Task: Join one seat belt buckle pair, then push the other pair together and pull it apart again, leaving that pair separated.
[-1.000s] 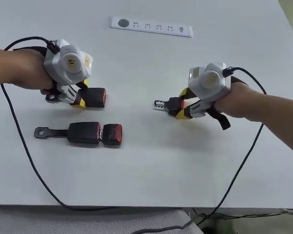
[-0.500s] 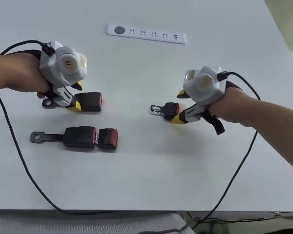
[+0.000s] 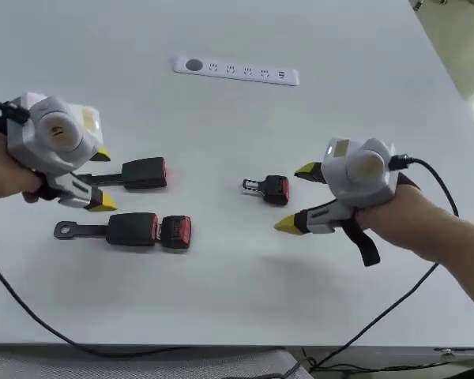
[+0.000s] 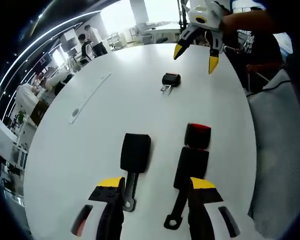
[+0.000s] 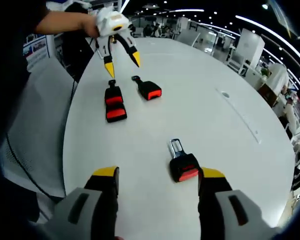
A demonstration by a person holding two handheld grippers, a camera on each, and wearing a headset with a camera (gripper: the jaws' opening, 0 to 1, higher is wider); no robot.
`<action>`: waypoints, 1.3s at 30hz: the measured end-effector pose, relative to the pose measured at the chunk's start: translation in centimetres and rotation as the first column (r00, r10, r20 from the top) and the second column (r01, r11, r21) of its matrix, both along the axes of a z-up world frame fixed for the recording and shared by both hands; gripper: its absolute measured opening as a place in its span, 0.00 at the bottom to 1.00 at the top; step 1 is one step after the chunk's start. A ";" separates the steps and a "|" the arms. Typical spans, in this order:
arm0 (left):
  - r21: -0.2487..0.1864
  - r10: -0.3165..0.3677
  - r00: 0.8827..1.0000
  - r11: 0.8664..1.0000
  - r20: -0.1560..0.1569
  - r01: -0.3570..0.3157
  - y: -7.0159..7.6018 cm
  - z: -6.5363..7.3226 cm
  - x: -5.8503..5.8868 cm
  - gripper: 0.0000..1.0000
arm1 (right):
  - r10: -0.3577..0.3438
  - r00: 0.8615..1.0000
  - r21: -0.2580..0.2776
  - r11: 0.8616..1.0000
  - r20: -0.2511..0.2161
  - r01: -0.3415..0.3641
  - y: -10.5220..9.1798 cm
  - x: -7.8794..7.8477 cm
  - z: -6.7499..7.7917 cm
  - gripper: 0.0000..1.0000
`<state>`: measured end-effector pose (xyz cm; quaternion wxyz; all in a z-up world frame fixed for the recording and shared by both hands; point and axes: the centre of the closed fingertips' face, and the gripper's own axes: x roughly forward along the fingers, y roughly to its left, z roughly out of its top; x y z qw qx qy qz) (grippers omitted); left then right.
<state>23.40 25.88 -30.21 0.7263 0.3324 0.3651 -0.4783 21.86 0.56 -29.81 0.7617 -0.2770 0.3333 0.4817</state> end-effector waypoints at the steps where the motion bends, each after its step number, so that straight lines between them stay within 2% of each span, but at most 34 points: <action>1: -0.011 0.021 1.000 1.000 -0.008 -0.021 0.2 -0.1 -0.5 0.53 | -0.004 1.000 0.005 1.000 0.002 0.004 0.1 -0.3 0.1 0.68; 2: -0.014 0.036 0.999 0.999 -0.009 -0.036 0.6 -0.2 -1.3 0.55 | -0.012 1.000 0.012 1.000 0.003 0.012 0.3 -0.9 0.2 0.69; 4: -0.010 0.051 0.999 0.999 -0.009 -0.052 1.3 -0.3 -2.2 0.58 | -0.030 1.000 0.017 0.999 -0.008 0.030 0.2 -1.3 0.1 0.72; 6: -0.021 0.119 0.993 0.993 -0.015 -0.120 2.2 -0.2 -3.0 0.61 | -0.052 0.999 0.029 0.998 -0.013 0.052 0.0 -1.7 0.0 0.72; 8: -0.026 0.122 0.992 0.992 -0.007 -0.122 2.7 0.1 -4.0 0.67 | -0.064 0.998 0.041 0.997 -0.001 0.064 -0.2 -1.9 0.2 0.73; 9: -0.026 0.145 0.989 0.989 -0.006 -0.145 3.2 0.2 -4.4 0.68 | -0.074 0.997 0.044 0.996 0.000 0.074 -0.3 -2.0 0.2 0.74; 10: -0.037 0.163 0.987 0.986 -0.007 -0.164 3.4 0.4 -4.7 0.70 | -0.098 0.995 0.052 0.994 0.006 0.098 -0.4 -2.2 0.2 0.76; 13: -0.083 0.222 0.975 0.972 -0.001 -0.221 4.1 1.3 -5.5 0.74 | -0.111 0.994 0.056 0.992 0.007 0.111 -0.6 -2.9 0.1 0.80; 14: -0.096 0.250 0.968 0.964 -0.006 -0.250 4.4 1.5 -5.9 0.75 | -0.107 0.994 0.034 0.994 0.033 0.106 -0.9 -3.0 0.1 0.83; 16: -0.110 0.275 0.961 0.955 -0.015 -0.275 4.9 1.7 -6.4 0.77 | -0.126 0.991 0.054 0.991 0.037 0.124 -0.9 -3.2 0.2 0.88; 18: -0.116 0.305 0.952 0.946 -0.010 -0.304 5.5 1.8 -6.7 0.79 | -0.155 0.988 0.084 0.985 0.021 0.153 -0.8 -3.5 0.5 0.90; 20: -0.124 0.331 0.944 0.936 -0.008 -0.330 5.9 1.9 -6.8 0.82 | -0.170 0.985 0.083 0.983 0.036 0.166 -1.1 -3.6 0.6 0.92; 22: -0.152 0.359 0.933 0.922 -0.010 -0.356 6.2 2.1 -7.0 0.85 | -0.186 0.982 0.089 0.979 0.031 0.182 -1.2 -3.8 0.6 0.94; 24: -0.146 0.366 0.930 0.920 -0.010 -0.364 6.5 1.8 -7.2 0.87 | -0.205 0.978 0.100 0.974 0.029 0.201 -1.3 -3.8 0.7 0.96; 28: -0.129 0.368 0.930 0.922 -0.004 -0.366 6.7 1.2 -7.6 1.00 | -0.245 0.969 0.125 0.963 0.033 0.239 -1.5 -3.9 1.2 1.00; 30: -0.132 0.371 0.929 0.921 0.004 -0.367 6.9 1.4 -7.8 1.00 | -0.265 0.964 0.140 0.956 0.023 0.259 -1.5 -4.1 1.2 1.00; 32: -0.154 0.377 0.926 0.916 0.024 -0.370 7.0 1.7 -7.9 1.00 | -0.280 0.960 0.146 0.951 0.020 0.274 -1.6 -4.2 1.3 1.00; 35: -0.162 0.393 0.919 0.910 0.038 -0.383 7.3 1.8 -8.0 0.99 | -0.303 0.953 0.168 0.939 -0.018 0.301 -1.5 -4.7 1.1 1.00; 36: -0.169 0.429 0.903 0.892 0.024 -0.419 7.6 1.7 -8.1 0.99 | -0.304 0.952 0.168 0.938 -0.015 0.302 -1.5 -4.9 0.9 1.00; 39: -0.182 0.475 0.880 0.866 0.011 -0.465 8.1 1.4 -8.3 0.97 | -0.310 0.951 0.169 0.936 -0.016 0.308 -1.4 -5.3 0.8 1.00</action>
